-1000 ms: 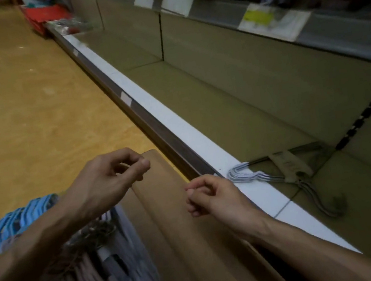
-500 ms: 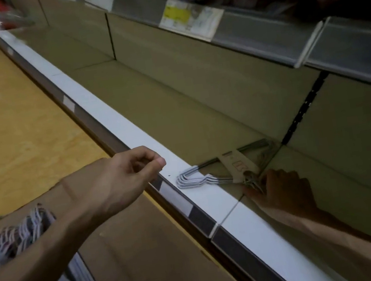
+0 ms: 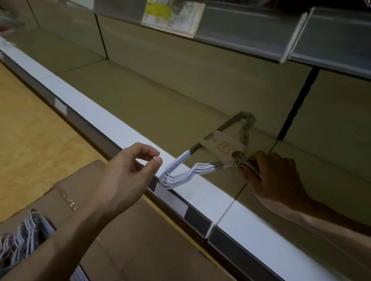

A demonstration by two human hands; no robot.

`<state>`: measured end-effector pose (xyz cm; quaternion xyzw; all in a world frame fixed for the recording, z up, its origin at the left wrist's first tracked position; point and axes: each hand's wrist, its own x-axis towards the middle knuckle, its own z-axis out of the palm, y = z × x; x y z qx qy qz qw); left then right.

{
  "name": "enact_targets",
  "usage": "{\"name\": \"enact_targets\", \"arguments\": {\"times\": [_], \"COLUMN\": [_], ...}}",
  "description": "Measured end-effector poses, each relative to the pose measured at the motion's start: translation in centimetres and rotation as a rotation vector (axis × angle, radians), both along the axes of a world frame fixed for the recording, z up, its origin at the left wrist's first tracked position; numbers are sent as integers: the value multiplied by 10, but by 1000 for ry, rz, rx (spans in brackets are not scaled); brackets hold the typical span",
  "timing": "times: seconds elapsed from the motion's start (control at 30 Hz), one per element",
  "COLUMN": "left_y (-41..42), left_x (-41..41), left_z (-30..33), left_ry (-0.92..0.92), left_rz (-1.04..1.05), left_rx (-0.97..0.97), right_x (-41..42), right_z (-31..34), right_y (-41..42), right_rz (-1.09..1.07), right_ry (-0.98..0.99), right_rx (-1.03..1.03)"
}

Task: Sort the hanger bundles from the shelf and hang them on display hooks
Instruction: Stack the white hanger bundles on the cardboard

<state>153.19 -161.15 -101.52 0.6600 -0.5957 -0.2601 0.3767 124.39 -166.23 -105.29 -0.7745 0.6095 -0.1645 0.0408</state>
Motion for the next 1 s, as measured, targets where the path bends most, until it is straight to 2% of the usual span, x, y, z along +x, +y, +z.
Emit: {"name": "enact_targets", "arguments": {"times": [0.07,0.2,0.27,0.37,0.5,0.57,0.63,0.67,0.77,0.8,1.0], "left_y": [2,11,17,25,33,38,43,45,53,56,70], "left_x": [4,9,12,16,28,35,44,49,64,69,80], "left_z": [2,13,16,19,17,15,14,14,15,15,20], "left_ry": [61,421,492,447,509,536,569,591,640,642,685], "left_rz": [35,-1,-41,-1,155,202,253,280,354,372,425], "left_rx": [107,442,472,400,301,263,231,210,139,123,111], "right_x": [7,34,50,69,93,103,113,119,135,139,183], "right_z": [7,19,26,34,42,43,47,49,48,47,42], "right_y": [-4,-7,-6,-10,-17,-18,-17,-16,-15,-13,3], "right_rz": [86,236,282,322,361,335,205,127,-13,-23,11], "right_ry": [-69,-103,-141,-193,-444,-562,-734,-893,-1537,-1650,-1805], "right_rx": [-27,-114,-165,-111,273,308,291,370,753,841,1077]}}
